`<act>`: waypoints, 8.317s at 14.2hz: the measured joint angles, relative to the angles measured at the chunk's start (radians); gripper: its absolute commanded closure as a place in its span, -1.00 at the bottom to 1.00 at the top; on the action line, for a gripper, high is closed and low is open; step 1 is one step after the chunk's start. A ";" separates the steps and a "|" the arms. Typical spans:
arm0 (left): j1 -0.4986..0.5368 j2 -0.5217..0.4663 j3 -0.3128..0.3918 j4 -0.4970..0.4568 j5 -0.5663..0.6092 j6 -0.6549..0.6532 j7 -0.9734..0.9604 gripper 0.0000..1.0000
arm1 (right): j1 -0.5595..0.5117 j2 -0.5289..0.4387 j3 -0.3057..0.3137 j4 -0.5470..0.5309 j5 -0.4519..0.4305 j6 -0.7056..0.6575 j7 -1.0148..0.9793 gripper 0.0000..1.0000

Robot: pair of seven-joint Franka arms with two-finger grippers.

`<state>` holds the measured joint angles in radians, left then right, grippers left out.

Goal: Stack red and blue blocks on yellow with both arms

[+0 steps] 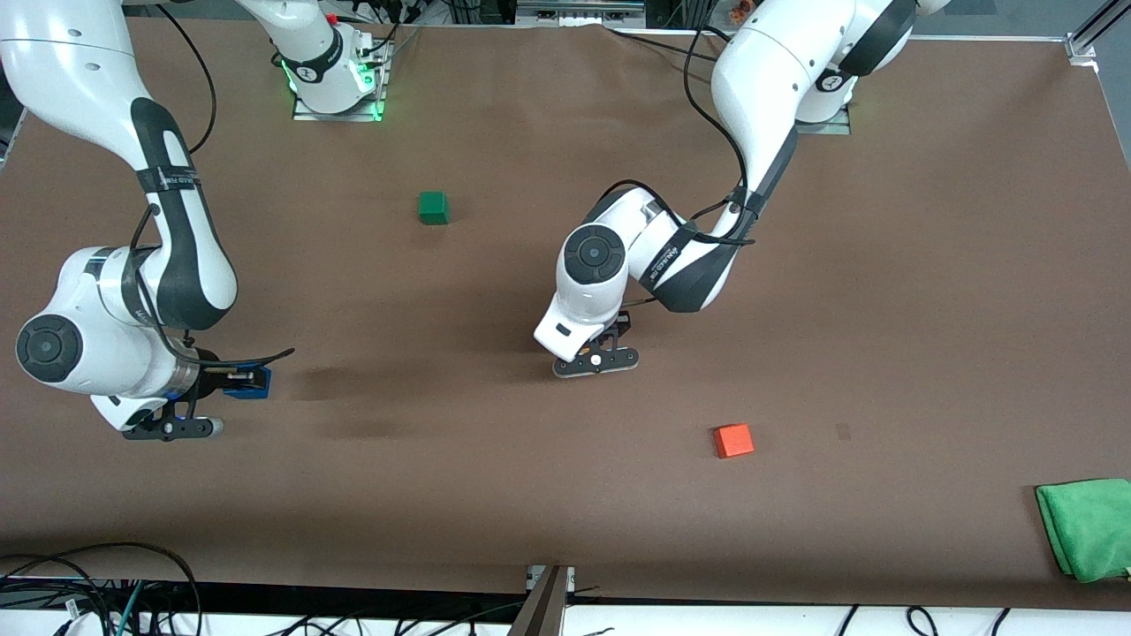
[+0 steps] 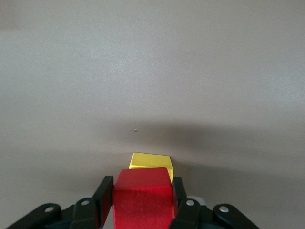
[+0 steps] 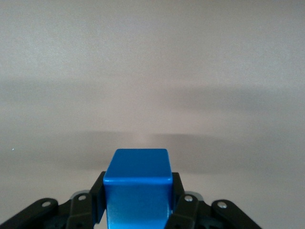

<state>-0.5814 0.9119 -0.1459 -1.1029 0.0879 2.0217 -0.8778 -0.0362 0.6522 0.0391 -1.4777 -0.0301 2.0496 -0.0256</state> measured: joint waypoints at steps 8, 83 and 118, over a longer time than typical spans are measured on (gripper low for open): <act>0.000 0.000 0.007 0.000 0.000 0.002 0.002 -1.00 | 0.000 0.000 0.000 0.000 0.000 0.000 0.000 0.19; 0.579 -0.638 0.178 -0.019 -0.211 -0.976 0.980 -1.00 | 0.647 0.027 -0.013 0.416 0.012 -0.245 0.677 -1.00; 0.494 -0.852 0.130 -0.526 -0.025 -0.222 0.713 -1.00 | 0.054 -0.562 -0.004 0.015 0.012 -0.642 0.094 -1.00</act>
<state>-0.0877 0.0603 -0.0161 -1.6286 0.0629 1.7992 -0.1652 0.0180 0.0900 0.0350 -1.4627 -0.0178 1.4080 0.0687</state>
